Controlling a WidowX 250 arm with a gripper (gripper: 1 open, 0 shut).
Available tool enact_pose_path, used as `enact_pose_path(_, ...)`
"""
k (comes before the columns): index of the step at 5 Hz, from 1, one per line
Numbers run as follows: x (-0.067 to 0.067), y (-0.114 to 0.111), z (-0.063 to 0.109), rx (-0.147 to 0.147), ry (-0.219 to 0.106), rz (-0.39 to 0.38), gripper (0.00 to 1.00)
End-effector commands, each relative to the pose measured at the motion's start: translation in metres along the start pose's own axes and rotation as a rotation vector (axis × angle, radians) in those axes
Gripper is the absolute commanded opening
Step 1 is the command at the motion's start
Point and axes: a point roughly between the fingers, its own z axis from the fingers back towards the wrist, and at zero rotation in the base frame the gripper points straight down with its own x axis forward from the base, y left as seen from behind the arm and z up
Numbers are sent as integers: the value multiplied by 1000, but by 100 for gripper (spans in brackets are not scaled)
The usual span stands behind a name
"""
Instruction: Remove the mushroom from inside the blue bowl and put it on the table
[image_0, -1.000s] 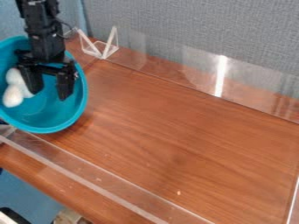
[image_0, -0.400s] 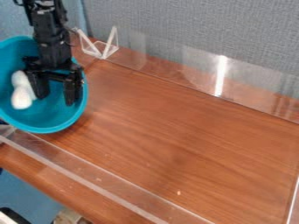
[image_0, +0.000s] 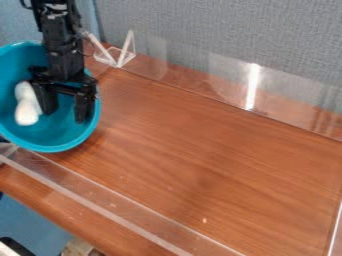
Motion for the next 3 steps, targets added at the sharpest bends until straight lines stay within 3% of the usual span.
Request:
enact_pose_path(1, 7, 1, -17, 6, -3, 23, 100)
enact_pose_path(3, 12, -2, -28, 6, 7, 30, 100)
